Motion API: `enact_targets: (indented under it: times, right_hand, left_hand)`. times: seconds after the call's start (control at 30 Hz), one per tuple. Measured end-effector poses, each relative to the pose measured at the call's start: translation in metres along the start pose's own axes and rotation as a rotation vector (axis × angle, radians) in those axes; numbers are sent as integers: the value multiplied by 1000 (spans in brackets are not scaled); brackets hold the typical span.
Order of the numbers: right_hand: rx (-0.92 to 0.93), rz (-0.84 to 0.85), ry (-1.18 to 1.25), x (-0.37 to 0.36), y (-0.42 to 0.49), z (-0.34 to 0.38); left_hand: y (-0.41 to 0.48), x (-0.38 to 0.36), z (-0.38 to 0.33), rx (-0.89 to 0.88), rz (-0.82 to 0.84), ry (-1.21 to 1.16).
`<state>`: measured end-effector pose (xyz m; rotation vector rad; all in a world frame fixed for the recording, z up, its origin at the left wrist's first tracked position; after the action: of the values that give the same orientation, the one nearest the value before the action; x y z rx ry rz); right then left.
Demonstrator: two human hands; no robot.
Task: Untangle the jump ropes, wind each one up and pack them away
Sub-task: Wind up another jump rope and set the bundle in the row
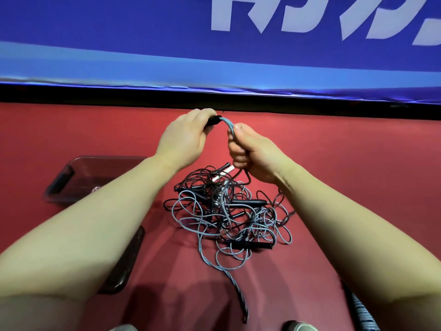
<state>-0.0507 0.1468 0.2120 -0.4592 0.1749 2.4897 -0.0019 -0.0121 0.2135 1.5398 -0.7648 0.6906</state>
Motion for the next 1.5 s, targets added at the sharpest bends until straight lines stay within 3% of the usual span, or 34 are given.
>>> enact_targets:
  times: [0.13,0.23,0.33,0.43,0.57,0.7,0.83,1.0,1.27,1.4,1.5]
  right_hand:
    - [184,-123,-133,0,7,2]
    - [171,-107,-22,-10,9,3]
    - [79,-93,-47,-15,10,-3]
    - [27,-144,-337,-11,10,-21]
    - [89,-298,-685,-13,10,-30]
    - [161,-486,-914,-21,13,-31]
    - [114,-514,-1056,-22,18,-34]
    - [92,-553,-883,-23,25,-40]
    - [214,-575,-620,-20,24,-44]
    - [227,-553,-671,-2,19,-29]
    - [204,-454,-853,12,8,-17]
  left_hand:
    - [-5,-8,-3,175,161,-153]
    - [-7,-15,-8,343,255,-435]
    - [0,-17,-12,546,139,-779]
    - [7,-10,-16,832,-51,-1150]
    - [10,-8,-14,974,-146,-1335]
    - [14,-4,-10,1032,-232,-1536]
    - [14,-8,-11,1107,-216,-1694]
    - [12,-12,-10,1097,-203,-1776]
    - [15,-12,-14,1124,-182,-1855]
    - [7,-6,-5,1122,173,-1832]
    - [-15,0,21,994,412,-1707]
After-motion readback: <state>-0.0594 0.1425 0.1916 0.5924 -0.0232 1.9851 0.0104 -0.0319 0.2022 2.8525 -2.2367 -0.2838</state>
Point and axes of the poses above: each hand's wrist, its own y-axis towards the middle knuckle, its own x-axis out of the back of the hand, z = x × y, the point moved 1 cm from there along y, towards the middle knuckle, and after that the axes turned 10 degrees about y, right-handed, at the moved point
